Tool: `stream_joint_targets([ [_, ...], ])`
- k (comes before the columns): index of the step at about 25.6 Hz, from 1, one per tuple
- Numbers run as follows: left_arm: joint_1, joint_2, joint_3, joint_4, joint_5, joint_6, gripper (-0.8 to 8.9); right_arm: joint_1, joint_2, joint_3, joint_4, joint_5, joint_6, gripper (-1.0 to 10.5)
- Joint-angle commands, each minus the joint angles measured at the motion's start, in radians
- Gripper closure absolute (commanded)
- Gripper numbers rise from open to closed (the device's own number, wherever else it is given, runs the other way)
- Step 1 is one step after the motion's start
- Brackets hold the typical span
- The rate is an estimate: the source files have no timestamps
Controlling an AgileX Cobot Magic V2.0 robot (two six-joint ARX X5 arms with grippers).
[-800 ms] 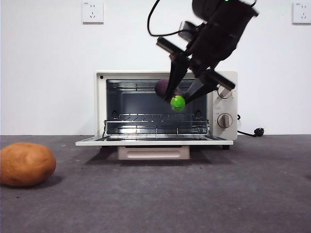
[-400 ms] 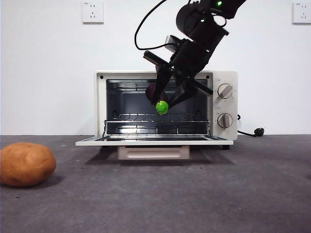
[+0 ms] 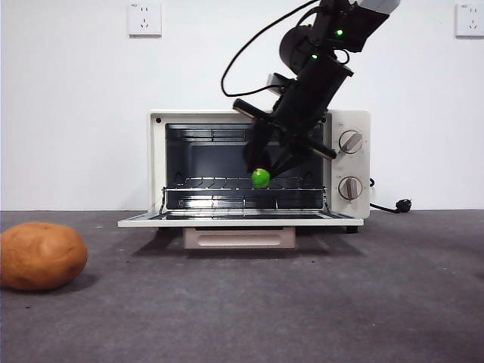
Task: Take the eggplant from the table,put the eggplant in the oven
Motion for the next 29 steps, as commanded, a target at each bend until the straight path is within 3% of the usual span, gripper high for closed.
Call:
stream_joint_targets([
  [1, 0.003, -0.005, -0.001, 0.004, 0.001, 0.008, 8.19, 0.001, 0.017, 0.005, 0.03, 0.03, 0.014, 9.5],
  [13, 0.003, -0.005, -0.001, 0.004, 0.002, 0.008, 8.19, -0.004, 0.018, 0.005, 0.031, 0.191, 0.011, 9.5],
  [21, 0.003, -0.005, -0.002, 0.004, 0.002, 0.008, 8.19, -0.004, 0.018, 0.005, 0.034, 0.199, 0.011, 9.3],
  [26, 0.003, -0.005, -0.001, 0.004, 0.002, 0.011, 8.19, -0.004, 0.018, 0.005, 0.029, 0.198, 0.011, 6.9],
  [29, 0.003, -0.005, -0.002, 0.004, 0.002, 0.011, 8.19, -0.004, 0.018, 0.005, 0.03, 0.198, 0.011, 6.8],
])
